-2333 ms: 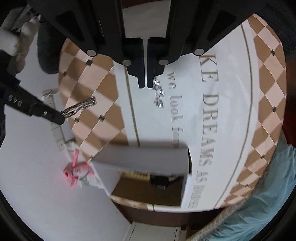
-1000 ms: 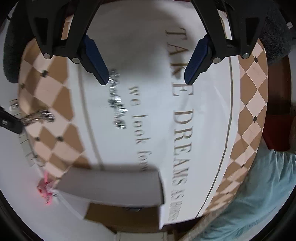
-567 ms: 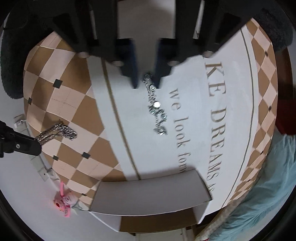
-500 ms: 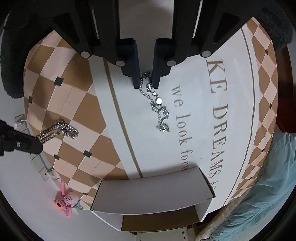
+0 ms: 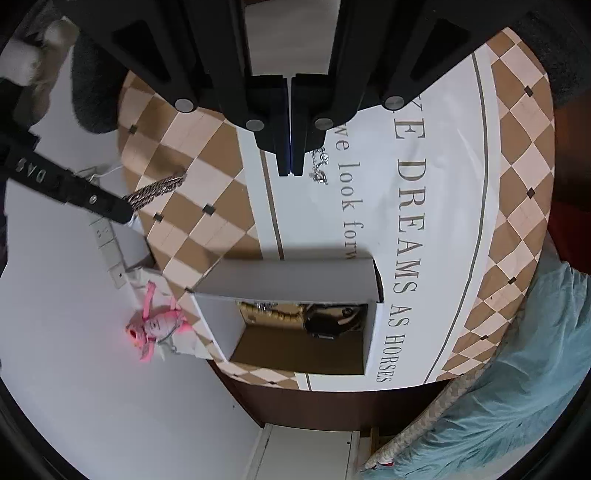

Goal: Organize jewelry

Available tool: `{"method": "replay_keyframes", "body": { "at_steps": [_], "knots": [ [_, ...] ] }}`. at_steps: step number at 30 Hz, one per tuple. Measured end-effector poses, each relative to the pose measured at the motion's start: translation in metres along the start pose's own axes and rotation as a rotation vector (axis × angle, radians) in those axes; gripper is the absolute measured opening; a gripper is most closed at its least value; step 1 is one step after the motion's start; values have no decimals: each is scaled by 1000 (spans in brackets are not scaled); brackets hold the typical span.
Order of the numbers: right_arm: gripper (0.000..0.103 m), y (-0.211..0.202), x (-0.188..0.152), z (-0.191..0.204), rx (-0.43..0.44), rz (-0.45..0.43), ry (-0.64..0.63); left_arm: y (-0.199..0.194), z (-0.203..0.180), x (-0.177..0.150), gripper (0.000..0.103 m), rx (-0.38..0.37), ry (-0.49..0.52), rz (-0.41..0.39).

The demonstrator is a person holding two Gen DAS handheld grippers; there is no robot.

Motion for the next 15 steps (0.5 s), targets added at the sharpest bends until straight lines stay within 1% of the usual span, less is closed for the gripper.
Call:
{"method": "replay_keyframes", "body": {
  "at_steps": [1,3,5,7,9,10,11,12,14,15],
  "knots": [
    [8,0,0,1,1,0,-1,3,-1,4,0,-14,-4,7],
    [8,2,1,2,3,2,-1,13,3,1,2,-28,-44,52],
    [8,6,0,1,2,9,5,29,6,-3,3,5,-64,108],
    [8,10,-2,0,-3,16,7,38,6,-8,4,38,-53,117],
    [8,13,-5,-2,-10,24,6,46,4,-12,13,76,-33,124],
    [8,16,-6,-3,-15,29,6,49,3,-13,27,84,-30,129],
    [8,17,-8,-5,-18,33,6,54,3,-14,46,94,-29,133],
    [8,19,-8,-6,-21,37,7,56,3,-14,49,93,-26,133],
    [8,24,-10,-10,-31,41,11,63,2,-14,49,116,-21,134],
    [8,26,-11,-11,-35,42,13,65,1,-14,49,115,-17,139]
  ]
}}
Point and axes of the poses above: each gripper's, at about its wrist camera, not at the fingertips, and y roughly the way its jaws point, z to its left, x to its top, the point moved 3 cm from there along y, roughly the way its jaws point, and after that the axes turned 8 degrees about z, right-handed, at the moved point
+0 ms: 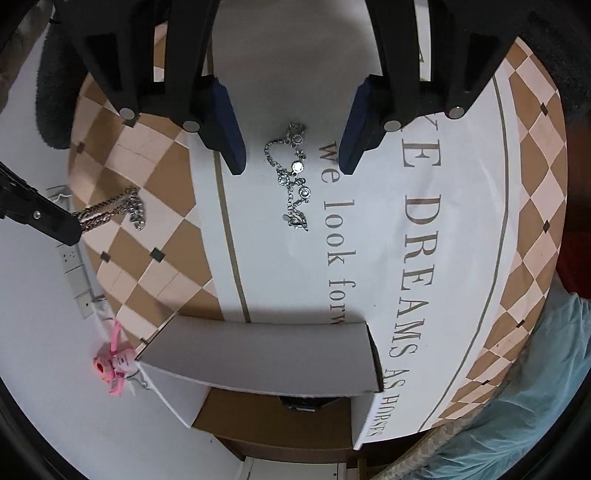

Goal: Organize jewelry

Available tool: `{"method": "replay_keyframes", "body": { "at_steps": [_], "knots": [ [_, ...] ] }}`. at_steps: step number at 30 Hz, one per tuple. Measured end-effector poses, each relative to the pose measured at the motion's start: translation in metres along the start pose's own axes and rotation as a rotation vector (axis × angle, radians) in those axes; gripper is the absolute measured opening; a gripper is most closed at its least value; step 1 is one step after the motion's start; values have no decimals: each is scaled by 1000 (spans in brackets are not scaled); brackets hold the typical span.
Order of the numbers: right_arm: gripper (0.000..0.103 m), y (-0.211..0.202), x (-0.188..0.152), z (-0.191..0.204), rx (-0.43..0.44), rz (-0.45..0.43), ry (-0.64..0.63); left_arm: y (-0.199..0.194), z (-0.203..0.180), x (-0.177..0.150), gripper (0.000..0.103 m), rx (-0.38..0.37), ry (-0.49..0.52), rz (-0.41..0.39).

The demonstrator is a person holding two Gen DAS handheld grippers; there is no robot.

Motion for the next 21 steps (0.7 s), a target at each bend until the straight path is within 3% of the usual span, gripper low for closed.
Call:
{"method": "replay_keyframes", "body": {
  "at_steps": [10,11,12,13,21],
  "knots": [
    [8,26,-11,-10,-29,28,17,13,-17,6,48,67,47,-24],
    [8,30,-13,-11,-29,35,20,15,-21,8,37,83,54,-33],
    [8,33,-15,-11,-30,40,23,14,-22,8,18,95,62,-42],
    [8,35,-17,-12,-30,44,25,15,-23,10,10,102,71,-47],
    [6,43,-22,-12,-23,57,30,14,-17,12,8,60,62,-60]
  ]
}}
Point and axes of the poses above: each gripper's, at about its wrist camera, not at the fingertips, and y roughly the way its jaws point, z to its left, x to its top, the point moved 3 cm from there along y, roughly the way its jaws point, and after that the axes turned 8 degrees about z, right-handed, at the moved point
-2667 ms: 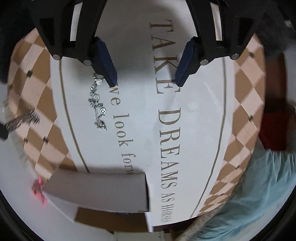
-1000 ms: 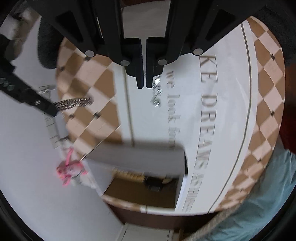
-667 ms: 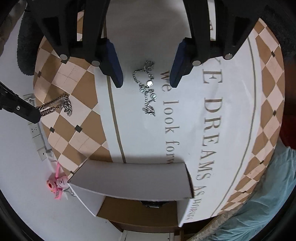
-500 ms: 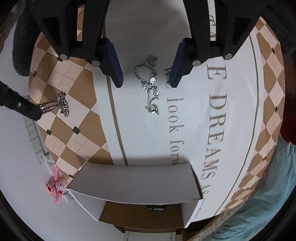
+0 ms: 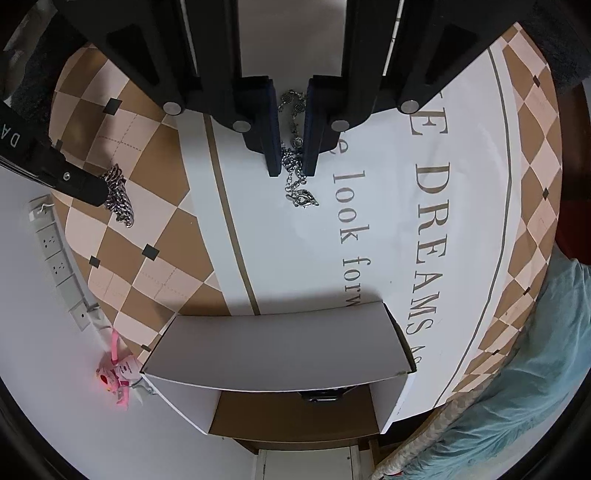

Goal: Organize jewelry

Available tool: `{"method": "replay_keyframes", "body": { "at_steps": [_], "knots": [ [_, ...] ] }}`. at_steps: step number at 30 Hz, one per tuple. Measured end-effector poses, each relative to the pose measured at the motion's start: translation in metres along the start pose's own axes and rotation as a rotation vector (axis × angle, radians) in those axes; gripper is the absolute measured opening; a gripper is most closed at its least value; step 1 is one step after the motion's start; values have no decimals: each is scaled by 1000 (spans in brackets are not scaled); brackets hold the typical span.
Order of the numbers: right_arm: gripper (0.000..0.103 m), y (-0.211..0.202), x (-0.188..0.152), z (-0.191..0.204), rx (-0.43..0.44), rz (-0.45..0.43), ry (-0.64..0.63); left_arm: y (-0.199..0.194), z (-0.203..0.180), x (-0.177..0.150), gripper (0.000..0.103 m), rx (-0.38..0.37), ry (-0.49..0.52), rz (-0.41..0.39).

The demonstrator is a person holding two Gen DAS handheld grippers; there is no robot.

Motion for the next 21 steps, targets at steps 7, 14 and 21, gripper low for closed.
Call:
{"method": "replay_keyframes", "body": {
  "at_steps": [7,14,21],
  "knots": [
    [5,-13,5,4,14,-22,-8,-17,15,-8,6,-82,-37,3],
    [5,-41,12,13,66,-58,-33,-49,29,-10,6,-191,-88,-15],
    [5,-85,29,41,135,-120,-103,-98,37,11,5,-265,-105,-100]
  ]
}}
Point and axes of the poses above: each gripper's, at about its wrist camera, not at the fingertips, and y roughly the way its jaws point, z to its left, x to its top, the point moved 3 cm from there along y, roughly the way its jaws point, and after that the axes turned 8 degrees about z, right-handed, at the moved point
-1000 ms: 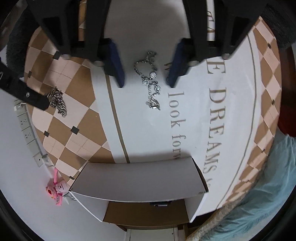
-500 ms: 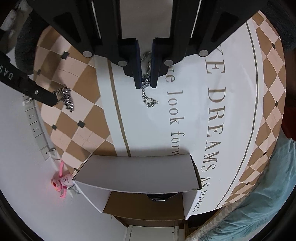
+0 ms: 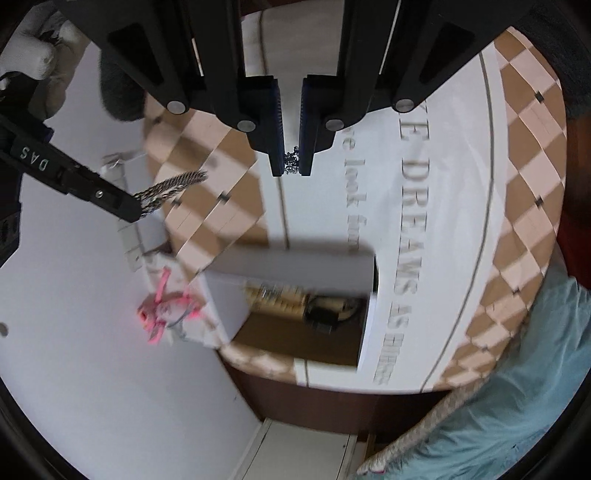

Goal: Organize jewelry
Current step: 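Carry the thin chain into the box with the left tool while the right tool drops the thick chain in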

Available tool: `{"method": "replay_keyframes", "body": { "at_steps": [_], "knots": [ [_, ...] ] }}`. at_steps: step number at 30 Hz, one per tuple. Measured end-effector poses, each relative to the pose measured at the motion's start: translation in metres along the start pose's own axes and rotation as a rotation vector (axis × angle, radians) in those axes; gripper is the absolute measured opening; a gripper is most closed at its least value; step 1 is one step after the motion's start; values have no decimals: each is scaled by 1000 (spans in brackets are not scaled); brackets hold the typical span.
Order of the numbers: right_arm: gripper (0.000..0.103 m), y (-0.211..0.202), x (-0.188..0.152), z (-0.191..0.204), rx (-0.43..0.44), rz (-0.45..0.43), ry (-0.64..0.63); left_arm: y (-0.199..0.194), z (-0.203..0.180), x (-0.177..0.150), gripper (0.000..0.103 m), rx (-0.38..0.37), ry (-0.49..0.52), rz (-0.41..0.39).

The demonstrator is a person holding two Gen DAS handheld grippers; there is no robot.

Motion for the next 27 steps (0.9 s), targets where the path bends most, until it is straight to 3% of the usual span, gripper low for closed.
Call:
{"method": "replay_keyframes", "body": {
  "at_steps": [7,13,21,27],
  "knots": [
    [5,-31,37,38,63,-51,-82,-49,-18,48,5,-70,24,-99],
    [5,-34,87,64,61,-67,-149,-59,-22,101,5,-67,57,-147],
    [4,19,149,70,-25,18,-184,-7,5,159,5,-6,48,-62],
    [4,76,175,58,-98,113,-182,32,17,176,5,21,48,28]
  ]
}}
Point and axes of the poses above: each gripper's, at about its wrist camera, not at the fingertips, and y roughly the way its jaws point, z to its left, x to its top, the point moved 3 cm from there along y, roughly the way its jaws point, and after that the axes turned 8 degrees about z, right-handed, at the moved point
